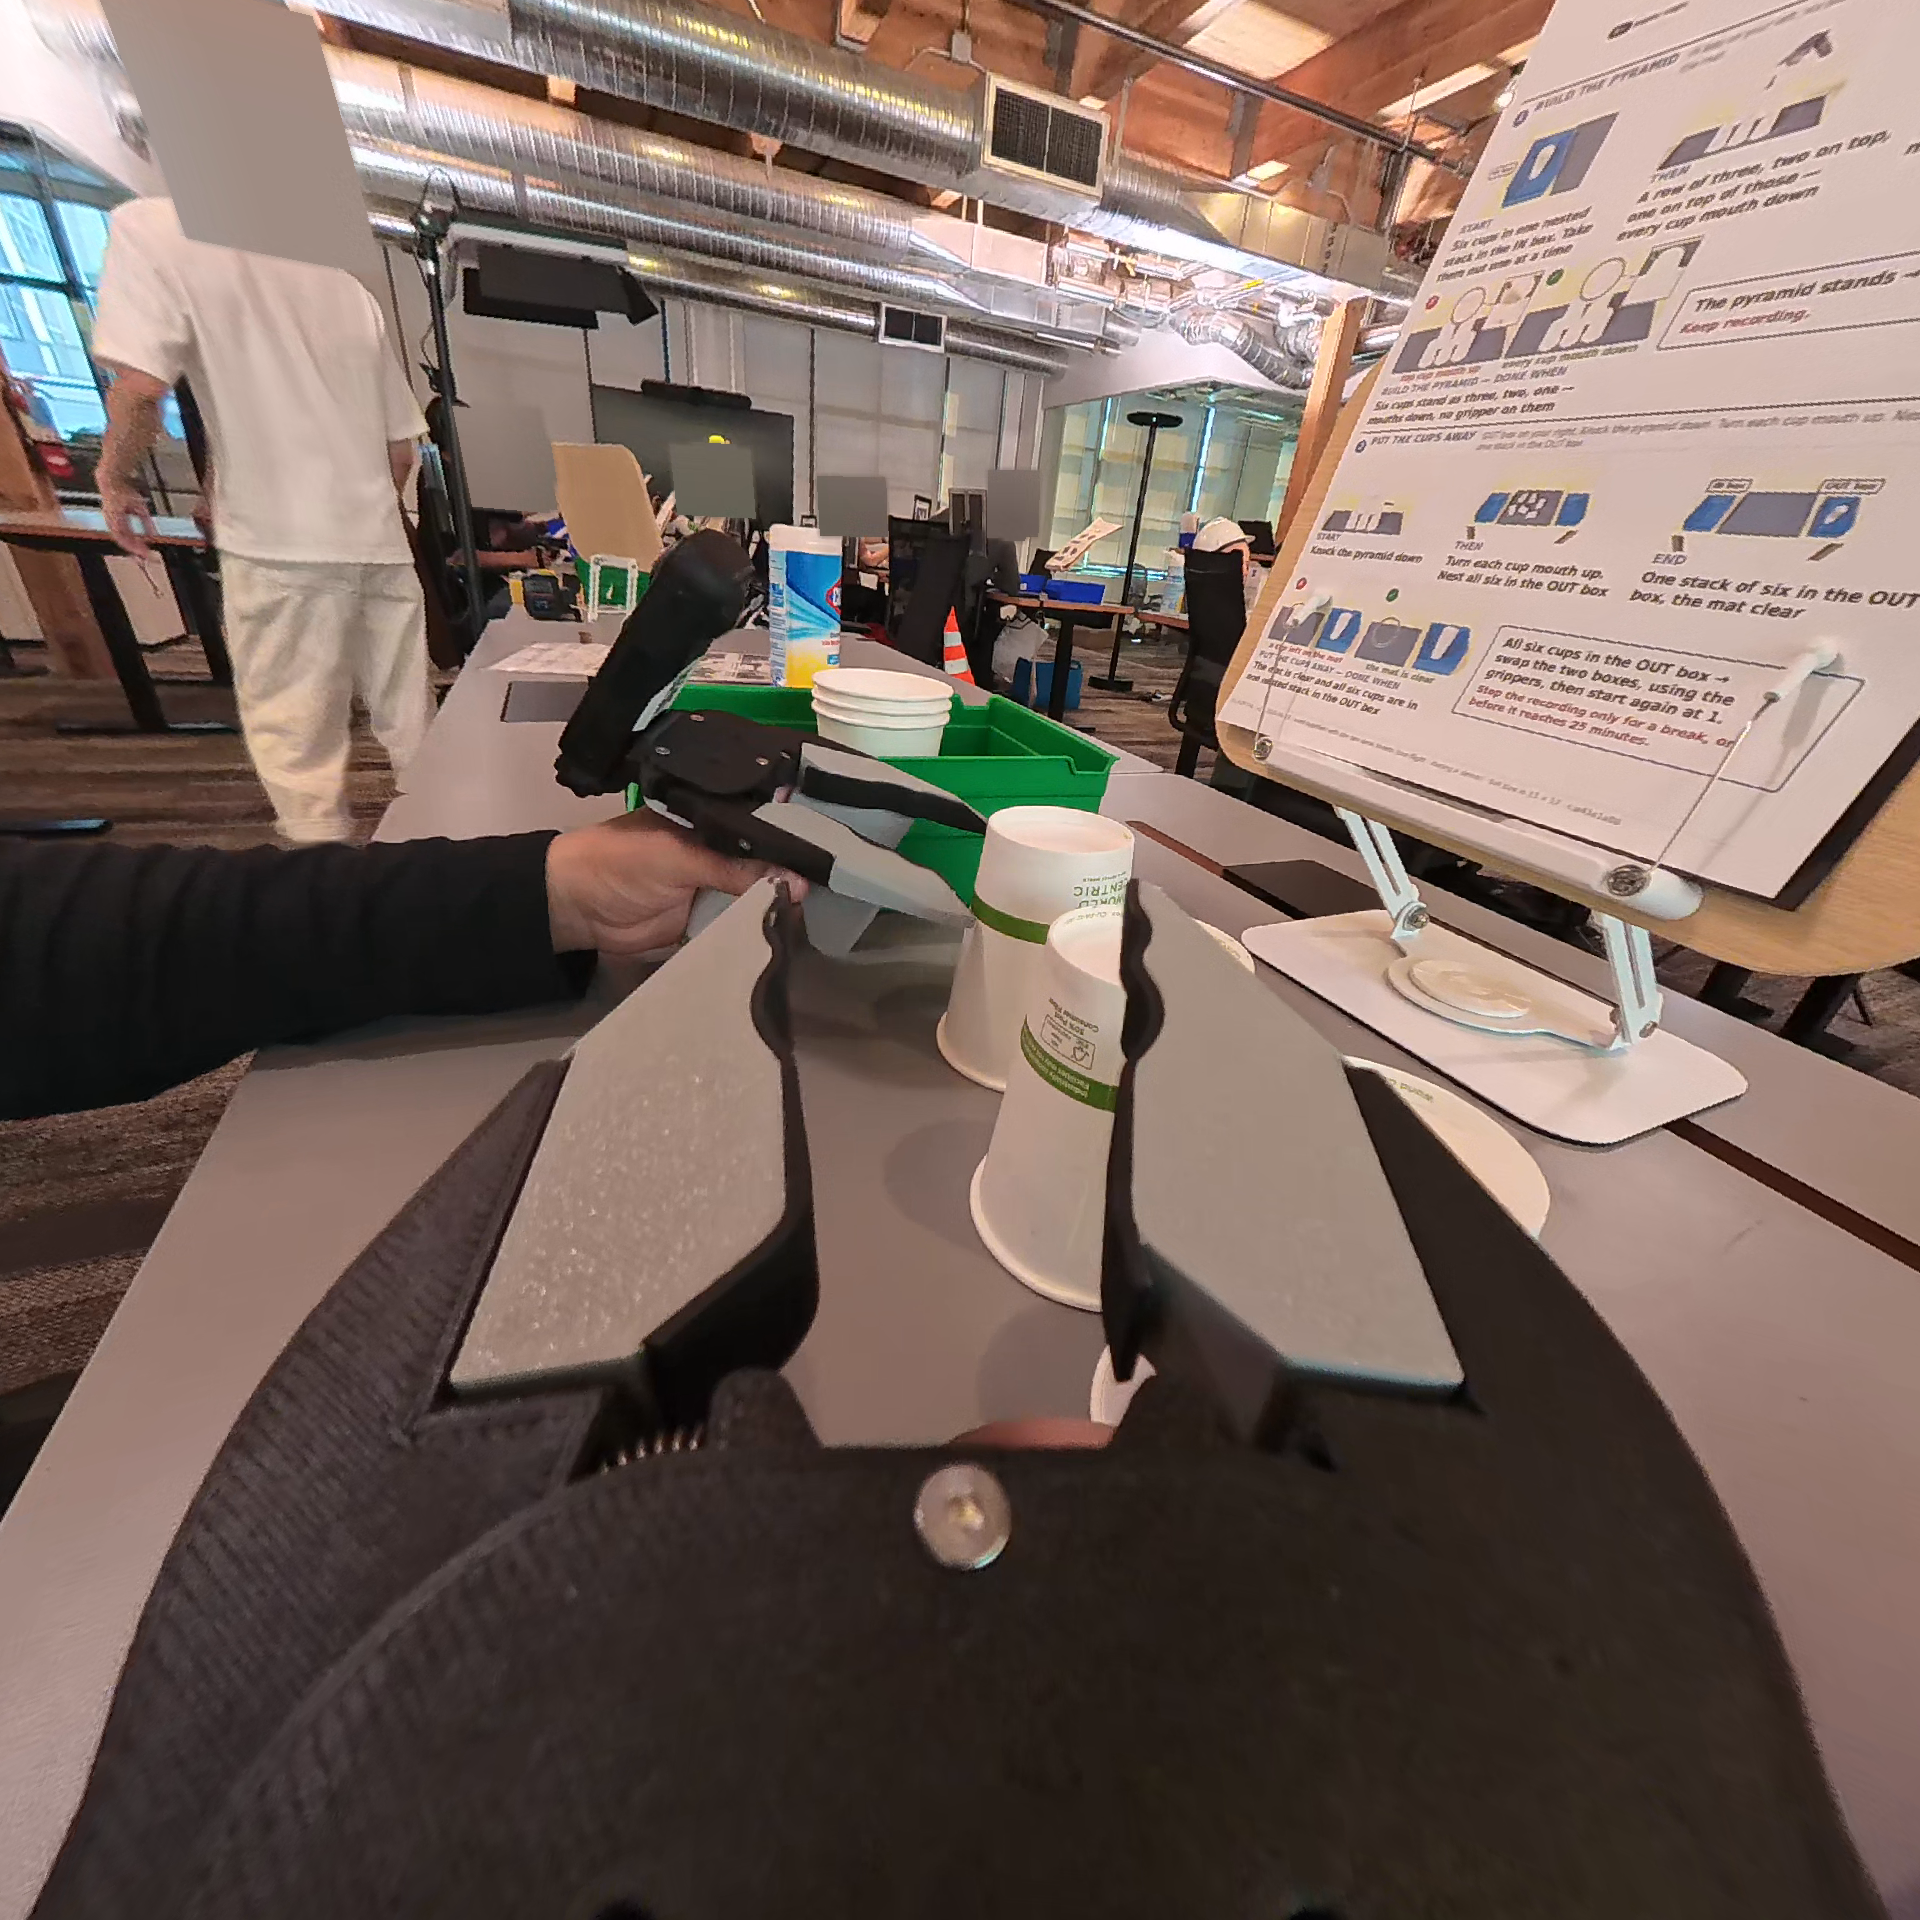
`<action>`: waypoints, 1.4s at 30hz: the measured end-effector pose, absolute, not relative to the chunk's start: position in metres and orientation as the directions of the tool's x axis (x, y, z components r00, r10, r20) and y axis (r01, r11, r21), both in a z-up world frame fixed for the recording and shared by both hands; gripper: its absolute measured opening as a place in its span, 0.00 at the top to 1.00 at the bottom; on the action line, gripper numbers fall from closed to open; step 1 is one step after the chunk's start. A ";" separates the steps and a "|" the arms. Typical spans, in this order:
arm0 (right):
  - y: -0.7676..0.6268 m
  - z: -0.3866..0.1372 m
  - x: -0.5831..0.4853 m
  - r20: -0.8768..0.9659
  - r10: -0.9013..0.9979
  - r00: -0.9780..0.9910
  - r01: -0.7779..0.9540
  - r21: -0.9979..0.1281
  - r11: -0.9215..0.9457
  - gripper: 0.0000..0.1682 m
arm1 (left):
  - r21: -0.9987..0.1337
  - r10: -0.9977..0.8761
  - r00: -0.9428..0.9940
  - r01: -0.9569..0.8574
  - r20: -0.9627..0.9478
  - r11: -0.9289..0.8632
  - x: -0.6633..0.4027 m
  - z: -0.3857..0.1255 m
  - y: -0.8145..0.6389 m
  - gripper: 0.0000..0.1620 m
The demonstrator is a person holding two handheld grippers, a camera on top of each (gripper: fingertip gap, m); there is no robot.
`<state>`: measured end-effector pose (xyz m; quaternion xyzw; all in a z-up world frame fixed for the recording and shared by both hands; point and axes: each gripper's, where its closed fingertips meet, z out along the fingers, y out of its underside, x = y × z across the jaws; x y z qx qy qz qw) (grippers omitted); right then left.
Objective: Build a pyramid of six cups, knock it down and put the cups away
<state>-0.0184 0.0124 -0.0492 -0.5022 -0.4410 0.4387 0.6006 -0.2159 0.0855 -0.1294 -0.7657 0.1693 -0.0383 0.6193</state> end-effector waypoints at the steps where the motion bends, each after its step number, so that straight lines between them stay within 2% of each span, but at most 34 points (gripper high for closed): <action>1: 0.013 -0.049 -0.018 0.089 0.969 0.229 -0.086 -0.990 0.111 0.64 | -0.963 -0.303 0.942 -0.202 -0.142 -0.178 -0.217 -0.129 0.086 0.49; 16: 0.014 -0.058 -0.021 0.148 0.955 0.258 -0.013 -0.988 0.156 0.76 | -0.980 -0.311 0.944 -0.156 -0.111 -0.125 -0.216 -0.120 0.084 0.57; 22: 0.018 -0.064 -0.022 0.149 0.948 0.282 0.016 -0.988 0.151 0.87 | -0.975 -0.307 0.944 -0.171 -0.121 -0.142 -0.215 -0.123 0.085 0.58; 28: 0.023 -0.064 -0.019 0.146 0.940 0.308 0.021 -0.989 0.147 0.92 | -0.975 -0.302 0.946 -0.169 -0.118 -0.147 -0.216 -0.124 0.085 0.59; 31: 0.024 -0.067 -0.018 0.151 0.938 0.311 0.044 -0.989 0.145 1.00 | -0.976 -0.297 0.949 -0.159 -0.109 -0.149 -0.218 -0.123 0.085 0.60; 42: 0.030 -0.069 -0.015 0.132 0.931 0.341 0.046 -0.991 0.124 1.00 | -0.971 -0.297 0.944 -0.191 -0.142 -0.142 -0.215 -0.124 0.084 0.62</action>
